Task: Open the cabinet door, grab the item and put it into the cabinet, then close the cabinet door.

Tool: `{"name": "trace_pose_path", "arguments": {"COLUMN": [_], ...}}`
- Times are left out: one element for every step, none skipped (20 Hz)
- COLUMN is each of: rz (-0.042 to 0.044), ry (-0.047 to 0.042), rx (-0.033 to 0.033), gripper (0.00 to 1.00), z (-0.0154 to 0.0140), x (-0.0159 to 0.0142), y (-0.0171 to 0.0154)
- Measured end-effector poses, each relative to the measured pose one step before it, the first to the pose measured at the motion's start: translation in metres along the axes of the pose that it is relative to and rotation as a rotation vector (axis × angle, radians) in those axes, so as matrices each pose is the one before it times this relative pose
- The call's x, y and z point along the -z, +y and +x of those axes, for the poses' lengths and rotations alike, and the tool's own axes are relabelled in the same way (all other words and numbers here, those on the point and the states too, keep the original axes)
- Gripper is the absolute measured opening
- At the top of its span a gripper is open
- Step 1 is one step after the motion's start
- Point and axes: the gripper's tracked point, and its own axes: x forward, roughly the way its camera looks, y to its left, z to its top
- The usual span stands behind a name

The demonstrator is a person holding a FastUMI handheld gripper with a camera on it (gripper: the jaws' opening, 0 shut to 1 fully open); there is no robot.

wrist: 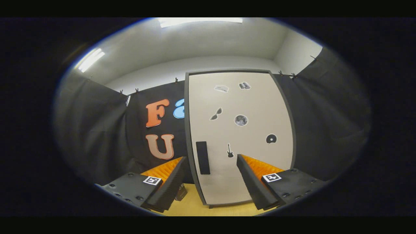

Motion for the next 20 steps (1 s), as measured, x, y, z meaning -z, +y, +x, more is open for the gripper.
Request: {"name": "trace_pose_path", "arguments": {"rz": [-0.01275, -0.01087, -0.00405, 0.00067, 0.00561, 0.00671, 0.00844, 0.01196, 0.01003, 0.00591, 0.00222, 0.00101, -0.00082, 0.00306, 0.00371, 0.00939, 0.01064, 0.01057, 0.00183, -0.00100], "ry": [0.01493, 0.01889, 0.02652, 0.03197, 0.02983, 0.02752, 0.02665, 0.01419, 0.00981, 0.01196, 0.01340, 0.01894, -0.01973, -0.00393, -0.00113, 0.00622, 0.00866, -0.01048, 0.00978, -0.00552], "rx": [0.00209, -0.00061, -0.00890, -0.01393, -0.00916, 0.00596, 0.01610, 0.01068, 0.00091, -0.00060, 0.00106, 0.00599, 0.00864, -0.02287, -0.01018, -0.01455, -0.00350, -0.00529, -0.01713, -0.01786], "gripper": [0.97, 0.97, 0.97, 0.97, 0.97, 0.97, 0.97, 0.97, 0.96, 0.96, 0.90, 0.85, 0.80, 0.77, 0.72, 0.71, 0.58, 0.49, 0.41, 0.38], "z": [0.01930, 0.01952, 0.01674, 0.01489, 0.01290, 0.01253, 0.01102, 0.00945, 0.00634, 0.00630, 0.00432, 0.00459, -0.00041, -0.00110, 0.00046, -0.00056, 0.00224, -0.00045, 0.00270, -0.00301], "x": [0.00399, 0.00592, 0.00758, 0.00750, 0.00838, 0.00822, 0.00819, 0.00505, 0.00318, 0.00293, 0.00359, 0.00483, -0.00180, -0.00157, 0.00046, 0.00171, 0.00346, -0.00183, 0.00121, -0.00164], "y": [0.00181, 0.00162, 0.00389, 0.00507, 0.00338, -0.00097, -0.00389, -0.00207, -0.00042, -0.00061, -0.00029, -0.00124, -0.00143, 0.00582, 0.00264, 0.00234, -0.00032, -0.00250, 0.00052, -0.00072]}}
